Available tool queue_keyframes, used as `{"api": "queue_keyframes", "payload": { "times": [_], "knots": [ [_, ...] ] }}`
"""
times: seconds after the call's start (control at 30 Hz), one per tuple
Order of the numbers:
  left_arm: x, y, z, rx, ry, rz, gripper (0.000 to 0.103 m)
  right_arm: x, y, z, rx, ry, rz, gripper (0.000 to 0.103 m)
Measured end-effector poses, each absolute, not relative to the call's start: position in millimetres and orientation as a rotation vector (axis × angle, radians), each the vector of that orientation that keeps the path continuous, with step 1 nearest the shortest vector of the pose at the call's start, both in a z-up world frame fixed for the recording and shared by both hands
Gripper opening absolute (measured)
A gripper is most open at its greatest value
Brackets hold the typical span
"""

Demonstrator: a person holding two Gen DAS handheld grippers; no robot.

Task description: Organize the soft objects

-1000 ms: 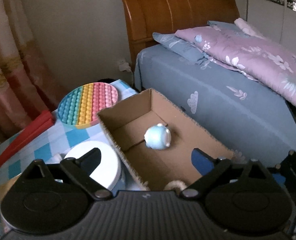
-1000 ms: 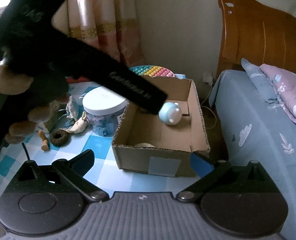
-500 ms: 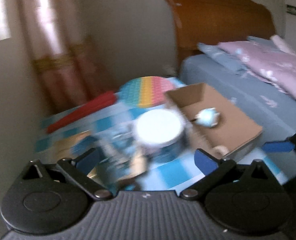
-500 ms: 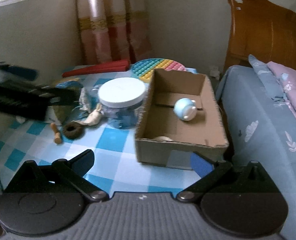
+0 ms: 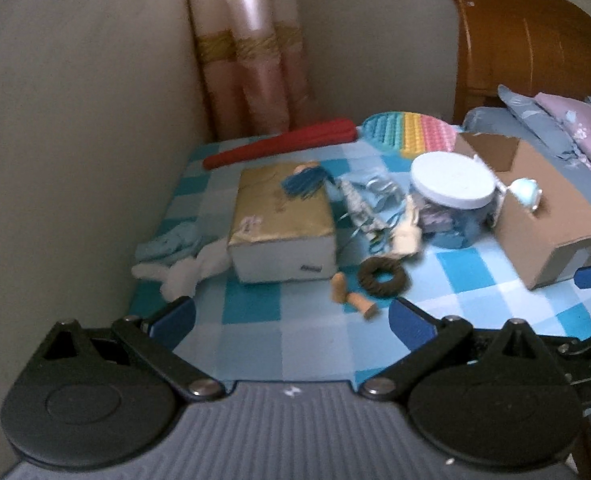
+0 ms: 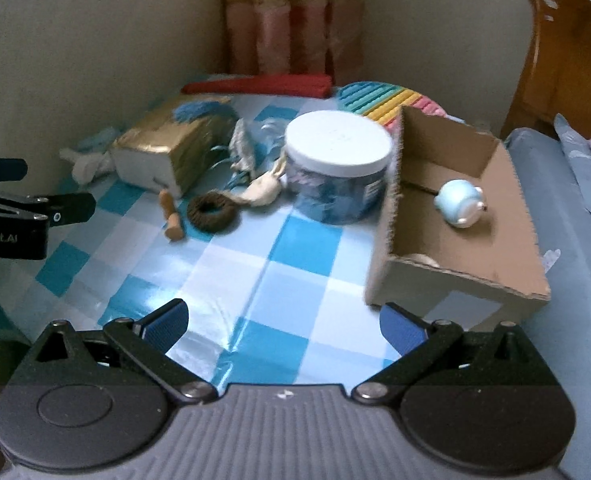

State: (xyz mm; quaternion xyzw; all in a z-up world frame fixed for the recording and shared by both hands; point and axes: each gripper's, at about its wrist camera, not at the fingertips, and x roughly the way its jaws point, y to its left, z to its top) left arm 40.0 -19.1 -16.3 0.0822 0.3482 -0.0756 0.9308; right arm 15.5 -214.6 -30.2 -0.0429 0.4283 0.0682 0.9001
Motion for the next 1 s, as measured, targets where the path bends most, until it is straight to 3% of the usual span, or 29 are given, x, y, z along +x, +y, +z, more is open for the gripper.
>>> {"api": "queue_keyframes", "payload": {
  "times": [0.4,1.0],
  "knots": [
    [50.2,2.6,-44.1,0.182,0.758,-0.156,0.102,54.0,-178.8,-61.1,-0.119,0.952,0.164,0.103],
    [71.1,32.3,-67.5,0.152,0.818,-0.146,0.102,106.0,-137.3,-80.4,-0.121,0.877,0.17,0.103]
  ]
}}
